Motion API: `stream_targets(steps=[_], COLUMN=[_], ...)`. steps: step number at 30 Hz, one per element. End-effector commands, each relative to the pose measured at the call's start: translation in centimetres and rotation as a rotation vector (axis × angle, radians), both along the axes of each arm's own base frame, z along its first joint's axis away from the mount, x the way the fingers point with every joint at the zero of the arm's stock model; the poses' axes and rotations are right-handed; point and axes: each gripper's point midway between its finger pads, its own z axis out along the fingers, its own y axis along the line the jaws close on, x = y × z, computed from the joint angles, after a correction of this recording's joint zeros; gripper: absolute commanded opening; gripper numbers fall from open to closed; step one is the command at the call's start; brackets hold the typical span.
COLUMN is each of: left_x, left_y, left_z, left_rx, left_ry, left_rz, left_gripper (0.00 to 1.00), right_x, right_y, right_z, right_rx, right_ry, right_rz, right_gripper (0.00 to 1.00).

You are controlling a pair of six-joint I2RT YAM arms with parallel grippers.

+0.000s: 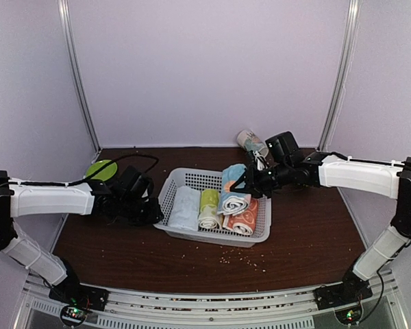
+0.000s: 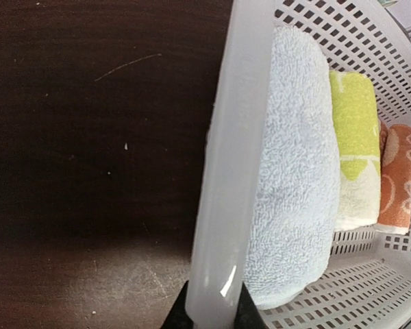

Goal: Roll the towels
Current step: Place the towel in the bin.

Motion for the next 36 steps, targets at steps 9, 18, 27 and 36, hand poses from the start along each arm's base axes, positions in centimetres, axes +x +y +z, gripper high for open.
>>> stream_targets(steps=[9,18,27,36], left_x=[-3.1,-3.3,-3.3,-3.2], left_y=[2.6,2.6,2.8,3.1], left_z=[-2.8,-2.5,-2.4,-2.2], left_rx=[0.092,0.088,0.088,0.091], left_ry=[0.078,0.060,0.046,0.029], left_rz=[0.020,0.011,0.009,0.020], left_gripper=[0.00,0.00,0.00,0.00], right_x=[1.7,2.0,1.1,0.2], right_y=[0.9,2.0,2.0,-1.0], right_z=[-4.4,-7.3,-10.6,-13.7], right_rx=[-0.098,-0.218,-0.337,-0.610], right_ry=[0.110,0.176,0.246,0.277], right_rz=[-0.085,-0.052,-0.009,0.008], right_gripper=[0.00,0.00,0.00,0.00])
